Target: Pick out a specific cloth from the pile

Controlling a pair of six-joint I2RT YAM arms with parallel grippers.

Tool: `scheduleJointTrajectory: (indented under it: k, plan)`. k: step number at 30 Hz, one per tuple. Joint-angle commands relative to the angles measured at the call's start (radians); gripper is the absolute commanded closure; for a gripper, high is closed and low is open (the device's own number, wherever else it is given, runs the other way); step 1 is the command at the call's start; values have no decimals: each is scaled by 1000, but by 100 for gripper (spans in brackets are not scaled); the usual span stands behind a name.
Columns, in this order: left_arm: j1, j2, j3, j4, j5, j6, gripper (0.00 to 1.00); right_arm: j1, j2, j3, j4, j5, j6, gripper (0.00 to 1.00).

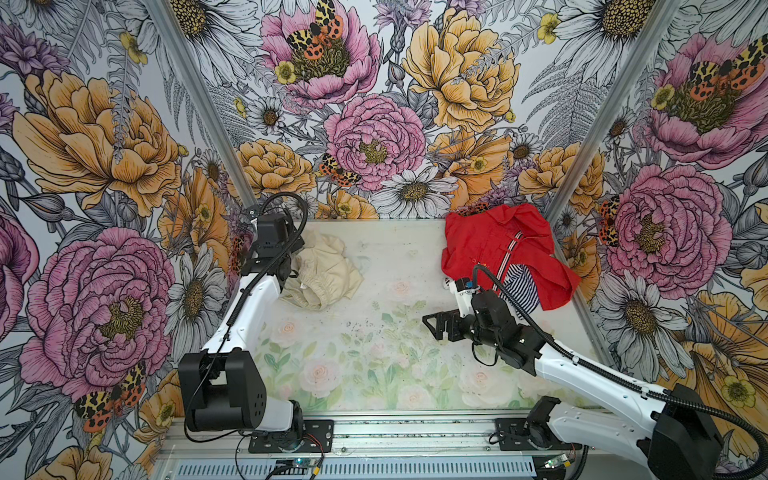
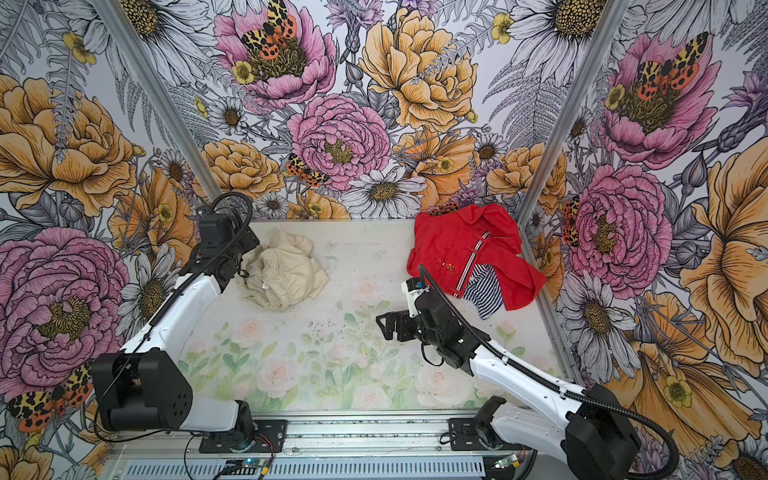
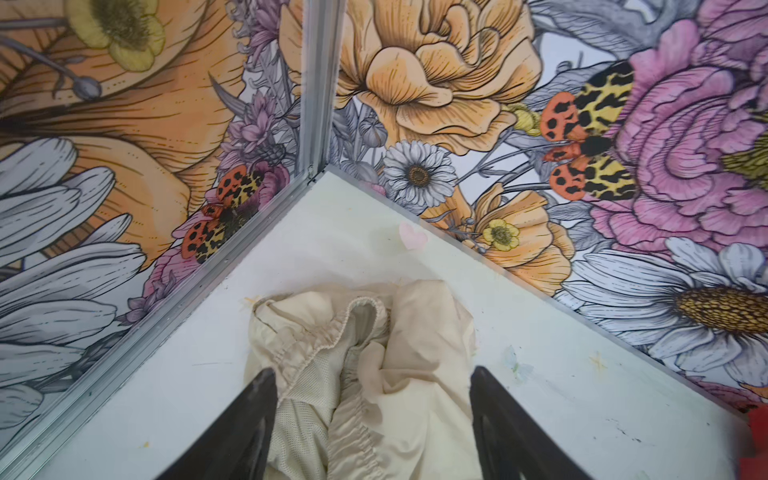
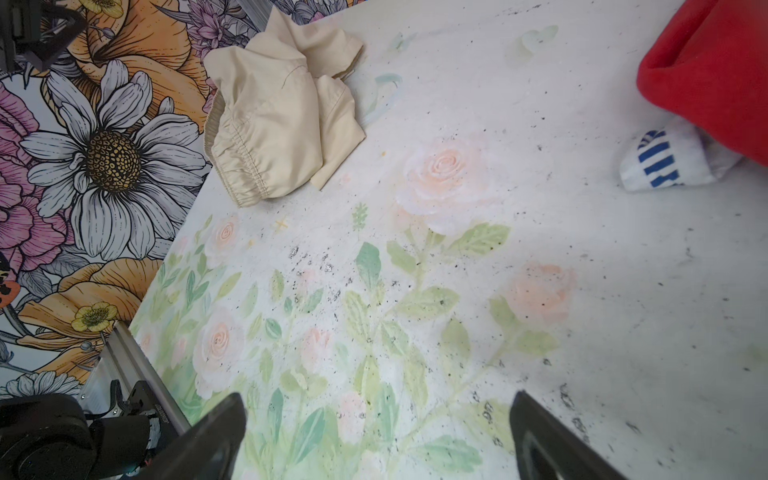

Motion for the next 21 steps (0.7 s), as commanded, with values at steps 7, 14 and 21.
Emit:
scheduleJointTrajectory:
  k: [7, 14, 21]
  plan:
    - [184, 145, -162, 223, 503, -71, 1, -9, -58, -15, 0, 2, -9, 1]
    - [153, 125, -208, 288, 445, 2, 1, -10, -49, -9, 1, 1, -7, 1]
    - [63, 129, -122, 165, 268, 108, 1, -9, -24, 8, 4, -7, -10, 1]
